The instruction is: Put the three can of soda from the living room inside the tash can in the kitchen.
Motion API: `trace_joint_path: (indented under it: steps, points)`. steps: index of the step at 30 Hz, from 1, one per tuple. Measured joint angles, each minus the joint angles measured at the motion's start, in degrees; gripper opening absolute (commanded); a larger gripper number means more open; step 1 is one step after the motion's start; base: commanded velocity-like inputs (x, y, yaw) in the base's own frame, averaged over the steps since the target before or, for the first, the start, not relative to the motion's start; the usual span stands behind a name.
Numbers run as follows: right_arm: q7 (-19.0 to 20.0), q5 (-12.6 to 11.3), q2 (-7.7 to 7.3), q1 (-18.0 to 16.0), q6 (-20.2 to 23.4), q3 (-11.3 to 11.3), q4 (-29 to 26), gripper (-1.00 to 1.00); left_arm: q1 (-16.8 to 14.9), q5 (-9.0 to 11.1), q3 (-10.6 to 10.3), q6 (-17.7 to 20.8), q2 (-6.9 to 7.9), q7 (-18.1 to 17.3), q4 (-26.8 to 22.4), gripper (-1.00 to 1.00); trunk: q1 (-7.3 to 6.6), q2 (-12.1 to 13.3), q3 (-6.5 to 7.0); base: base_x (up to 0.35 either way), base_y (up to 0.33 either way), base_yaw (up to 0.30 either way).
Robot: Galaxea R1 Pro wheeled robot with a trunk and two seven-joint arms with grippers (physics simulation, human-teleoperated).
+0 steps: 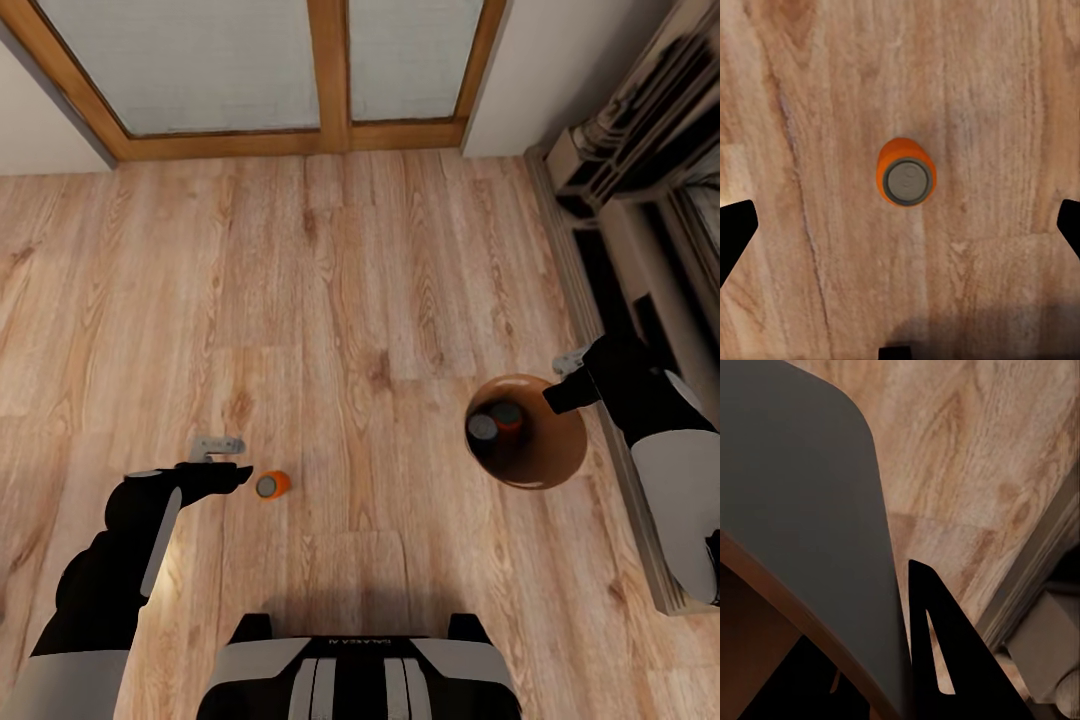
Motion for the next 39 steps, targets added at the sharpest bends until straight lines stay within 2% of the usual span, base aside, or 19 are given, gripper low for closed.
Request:
trace_joint_path:
  steps: [16,29,33,39]
  points:
    - [0.11,-0.45,0.03,-2.02,0.22,-0.16,0.18,-1.00,0.00,-0.03,0.00,-0.03,-0.01,0.02,-0.18,1.00,3.51,-6.42,-4.28,0.000,0.000,0.000]
    - [0.14,-0.06,-0.35,-2.34,0.05,-0.28,0.16,-1.00,0.00,-0.03,0.00,-0.03,-0.01,0.03,-0.35,1.00,6.37,-11.63,-7.76,0.000,0.000,0.000]
    - [0.25,-0.59,-0.30,-2.60,0.28,-0.72,0.10,-1.00,0.00,-0.03,-0.07,-0.03,-0.01,0.03,-0.35,1.00,7.25,-13.24,-8.83,0.000,0.000,0.000]
    - [0.30,-0.18,-0.24,-2.73,0.13,-1.02,0.09,-1.00,0.00,-0.01,-0.08,-0.07,-0.02,0.00,-0.55,1.00,7.25,-13.25,-9.37,0.014,0.000,0.000]
